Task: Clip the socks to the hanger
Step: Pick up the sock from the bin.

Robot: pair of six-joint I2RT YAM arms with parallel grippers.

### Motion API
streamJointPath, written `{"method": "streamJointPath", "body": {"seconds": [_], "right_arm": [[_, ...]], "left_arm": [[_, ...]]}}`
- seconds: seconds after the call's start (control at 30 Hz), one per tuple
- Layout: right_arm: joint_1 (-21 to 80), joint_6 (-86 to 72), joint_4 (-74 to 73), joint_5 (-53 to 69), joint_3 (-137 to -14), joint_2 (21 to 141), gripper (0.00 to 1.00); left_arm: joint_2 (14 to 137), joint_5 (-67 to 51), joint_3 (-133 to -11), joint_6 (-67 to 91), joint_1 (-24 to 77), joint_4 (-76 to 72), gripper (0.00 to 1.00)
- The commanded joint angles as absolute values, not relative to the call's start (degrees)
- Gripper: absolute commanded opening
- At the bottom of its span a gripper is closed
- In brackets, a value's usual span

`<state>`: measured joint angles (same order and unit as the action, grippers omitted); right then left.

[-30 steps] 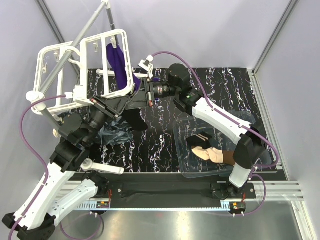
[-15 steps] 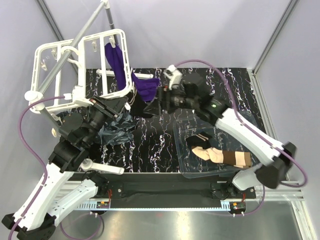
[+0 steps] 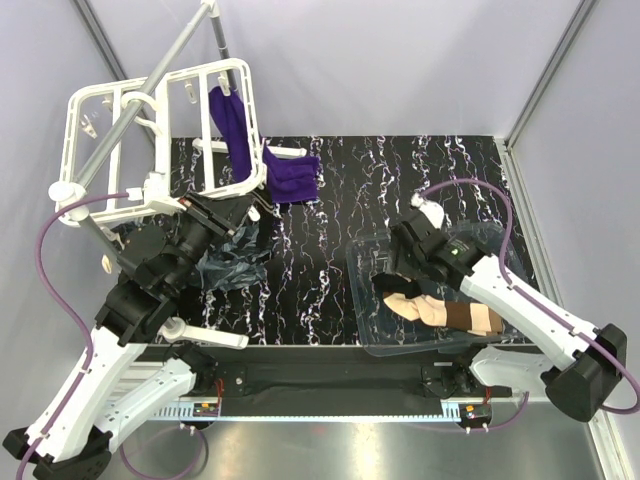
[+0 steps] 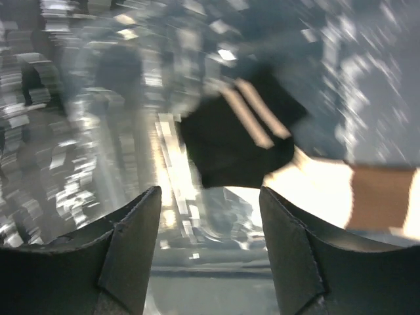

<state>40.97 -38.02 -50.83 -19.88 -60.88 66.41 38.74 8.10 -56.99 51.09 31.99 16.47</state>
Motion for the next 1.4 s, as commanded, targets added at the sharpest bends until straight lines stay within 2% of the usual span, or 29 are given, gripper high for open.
{"method": "streamJointPath", "body": {"seconds": [0.0, 0.33, 0.7, 0.97, 1.07, 1.37], "right_arm": [[38.50, -46.92, -52.48, -25.75, -57.24, 62.06, 0.67], [24.53, -51.67, -42.82, -16.88, -45.10, 53.53, 0.62], [23.29, -57.83, -32.09, -13.10, -40.61, 59.50, 0.56], [23.20, -60.03, -29.97, -13.01, -38.50, 60.55, 0.53], [23.20, -60.99, -30.93, -13.79, -38.15, 60.30, 0.49], [21.97, -62.58, -26.30, -14.06, -34.63, 61.52, 0.47]], "left_arm": [[38.94, 7.38, -58.36, 51.86, 32.08, 14.85, 0.00], [37.53, 6.77, -57.39, 51.77, 32.08, 14.42, 0.00], [36.83, 6.59, -57.92, 51.94, 32.08, 14.68, 0.00], [37.18, 6.15, -58.19, 52.21, 32.08, 14.50, 0.00], [37.18, 6.07, -58.18, 52.29, 32.17, 14.41, 0.00], [36.91, 5.89, -57.83, 52.38, 32.17, 14.50, 0.00]]}}
